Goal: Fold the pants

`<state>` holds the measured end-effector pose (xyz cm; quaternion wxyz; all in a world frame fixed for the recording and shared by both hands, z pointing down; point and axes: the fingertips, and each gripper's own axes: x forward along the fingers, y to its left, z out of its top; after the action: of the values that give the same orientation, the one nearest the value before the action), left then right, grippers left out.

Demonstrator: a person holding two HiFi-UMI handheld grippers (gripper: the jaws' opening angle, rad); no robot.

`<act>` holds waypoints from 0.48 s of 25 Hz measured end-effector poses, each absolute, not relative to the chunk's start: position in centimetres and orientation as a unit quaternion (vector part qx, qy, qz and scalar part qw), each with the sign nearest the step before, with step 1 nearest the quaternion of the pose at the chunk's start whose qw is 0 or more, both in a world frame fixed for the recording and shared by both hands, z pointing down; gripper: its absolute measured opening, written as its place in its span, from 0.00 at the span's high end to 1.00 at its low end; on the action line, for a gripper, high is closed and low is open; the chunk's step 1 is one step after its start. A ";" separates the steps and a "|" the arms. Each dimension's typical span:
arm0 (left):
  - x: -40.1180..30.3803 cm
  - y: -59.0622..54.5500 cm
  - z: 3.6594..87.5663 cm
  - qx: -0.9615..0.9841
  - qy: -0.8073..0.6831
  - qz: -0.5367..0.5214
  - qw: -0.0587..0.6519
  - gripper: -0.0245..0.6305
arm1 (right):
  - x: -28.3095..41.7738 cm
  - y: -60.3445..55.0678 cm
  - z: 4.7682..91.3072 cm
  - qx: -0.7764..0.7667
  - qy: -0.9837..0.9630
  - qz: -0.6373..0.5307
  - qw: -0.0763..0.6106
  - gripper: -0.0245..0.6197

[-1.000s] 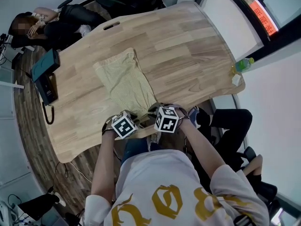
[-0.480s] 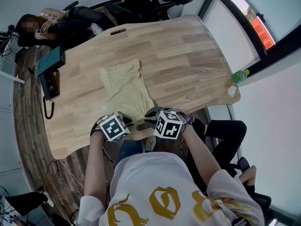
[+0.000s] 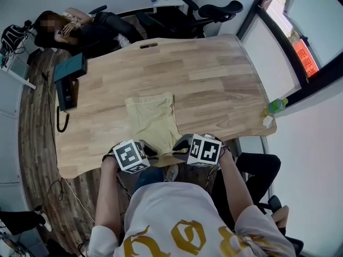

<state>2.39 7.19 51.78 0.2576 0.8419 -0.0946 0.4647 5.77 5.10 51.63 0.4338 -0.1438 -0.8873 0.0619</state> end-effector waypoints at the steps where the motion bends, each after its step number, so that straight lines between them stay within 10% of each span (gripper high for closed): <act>1: 2.5 7.3 51.7 0.842 -0.095 0.459 0.266 0.84 | 5.8 5.1 51.4 -0.146 -0.887 0.065 0.434 0.88; 12: 0.8 5.7 50.7 0.841 -0.092 0.447 0.290 0.84 | 4.1 3.2 50.3 -0.148 -0.885 0.036 0.441 0.88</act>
<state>0.77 5.66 50.70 0.2898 0.8414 -0.0915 0.4469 4.15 3.22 50.31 0.4409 -0.1481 -0.8846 0.0359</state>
